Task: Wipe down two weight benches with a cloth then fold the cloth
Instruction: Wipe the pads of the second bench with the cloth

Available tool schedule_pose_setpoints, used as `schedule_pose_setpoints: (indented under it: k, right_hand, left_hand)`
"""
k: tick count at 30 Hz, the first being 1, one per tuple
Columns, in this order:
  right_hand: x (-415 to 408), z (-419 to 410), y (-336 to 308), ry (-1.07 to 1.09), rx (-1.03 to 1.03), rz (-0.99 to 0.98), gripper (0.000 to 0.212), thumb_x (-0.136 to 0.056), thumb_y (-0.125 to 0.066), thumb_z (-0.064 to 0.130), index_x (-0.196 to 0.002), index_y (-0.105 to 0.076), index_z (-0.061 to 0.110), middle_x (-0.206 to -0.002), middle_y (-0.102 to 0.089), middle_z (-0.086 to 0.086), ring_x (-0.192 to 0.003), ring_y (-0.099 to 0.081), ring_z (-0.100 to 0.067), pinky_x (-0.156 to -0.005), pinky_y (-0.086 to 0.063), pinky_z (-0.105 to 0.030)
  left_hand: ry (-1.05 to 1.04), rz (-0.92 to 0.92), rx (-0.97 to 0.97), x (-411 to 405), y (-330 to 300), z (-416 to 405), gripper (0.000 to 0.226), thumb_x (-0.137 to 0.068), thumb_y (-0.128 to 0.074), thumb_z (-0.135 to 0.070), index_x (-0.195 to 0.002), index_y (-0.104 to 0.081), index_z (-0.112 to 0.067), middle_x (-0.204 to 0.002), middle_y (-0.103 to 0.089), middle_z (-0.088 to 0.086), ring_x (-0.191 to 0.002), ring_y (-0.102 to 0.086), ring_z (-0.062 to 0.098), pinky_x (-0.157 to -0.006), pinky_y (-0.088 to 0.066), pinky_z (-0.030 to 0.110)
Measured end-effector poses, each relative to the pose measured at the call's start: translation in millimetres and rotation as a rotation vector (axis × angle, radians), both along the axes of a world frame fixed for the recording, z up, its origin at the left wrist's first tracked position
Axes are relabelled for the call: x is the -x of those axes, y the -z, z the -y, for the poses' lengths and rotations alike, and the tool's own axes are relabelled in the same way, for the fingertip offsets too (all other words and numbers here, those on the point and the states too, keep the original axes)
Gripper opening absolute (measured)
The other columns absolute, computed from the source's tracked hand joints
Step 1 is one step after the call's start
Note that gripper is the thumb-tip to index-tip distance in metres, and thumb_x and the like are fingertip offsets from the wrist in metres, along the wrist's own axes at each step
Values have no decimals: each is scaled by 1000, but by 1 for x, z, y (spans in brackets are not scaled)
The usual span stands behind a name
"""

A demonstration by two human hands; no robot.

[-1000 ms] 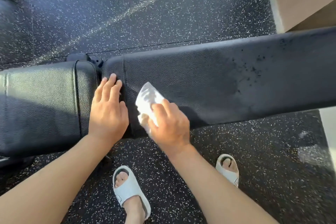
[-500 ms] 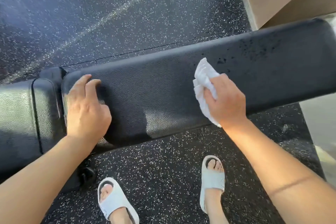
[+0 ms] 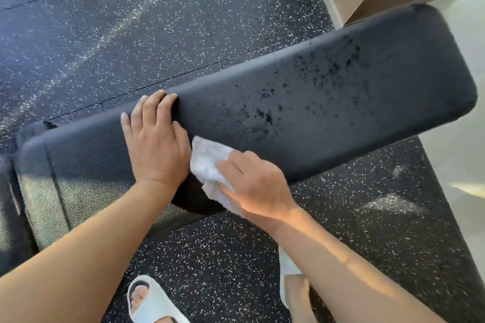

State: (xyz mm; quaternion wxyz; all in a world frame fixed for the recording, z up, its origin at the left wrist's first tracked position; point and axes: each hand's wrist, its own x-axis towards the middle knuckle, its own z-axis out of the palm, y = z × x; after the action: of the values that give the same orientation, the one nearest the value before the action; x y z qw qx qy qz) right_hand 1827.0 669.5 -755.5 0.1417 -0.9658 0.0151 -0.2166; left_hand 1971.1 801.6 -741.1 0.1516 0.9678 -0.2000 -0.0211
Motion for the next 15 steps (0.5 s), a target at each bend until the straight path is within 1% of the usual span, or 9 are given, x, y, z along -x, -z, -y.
schedule_pose_setpoints:
  k: [2,4,7,9,11,13,15]
  right_hand:
    - [-14,43,-2,184,-64,-54,27,-101,-50,31,-89,-69,15,-83,-60,1,-66,-55,-20,-47,-43,-31]
    - [-39,80,-6,369,-157,-89,22,-95,-53,31,-91,-66,14,-88,-60,-1,-71,-58,-24,-48,-43,-31]
    - [-92,99,-9,460,-201,-128,23,-92,-54,32,-94,-62,12,-91,-60,-4,-75,-60,-27,-50,-41,-33]
    - [-125,86,-10,462,-195,-148,22,-91,-58,33,-96,-63,13,-94,-62,-5,-79,-61,-28,-54,-37,-33]
    - [-150,57,-11,415,-188,-167,22,-90,-63,34,-98,-65,14,-98,-64,-5,-82,-62,-28,-56,-41,-36]
    - [-164,23,-13,330,-190,-170,20,-87,-70,31,-97,-64,14,-99,-64,-5,-82,-62,-27,-60,-46,-38]
    - [-162,2,-14,247,-215,-174,19,-89,-68,31,-97,-64,14,-99,-63,-5,-82,-61,-25,-60,-48,-37]
  left_hand:
    - [-12,-3,-6,2,1,1,51,-97,-52,-14,-148,-52,-15,-158,-47,7,-150,-37,37,-125,-19,63]
    - [-20,-2,-14,2,0,3,51,-96,-49,-17,-147,-53,-15,-158,-47,8,-151,-36,37,-125,-19,63]
    - [-24,13,-20,0,2,5,53,-93,-47,-20,-145,-54,-15,-157,-48,9,-150,-37,38,-124,-20,63]
    - [-29,30,-20,0,5,4,53,-92,-47,-20,-144,-54,-15,-156,-49,9,-150,-37,38,-124,-20,64]
    - [-24,38,-16,-2,8,3,53,-92,-46,-21,-144,-54,-13,-156,-49,10,-149,-38,38,-124,-20,64]
    - [-21,34,-17,-2,10,2,51,-92,-46,-21,-142,-54,-11,-155,-49,12,-149,-38,39,-124,-20,65]
    - [-20,37,-13,-1,11,2,47,-92,-48,-19,-137,-55,-8,-154,-50,13,-148,-38,41,-123,-21,66]
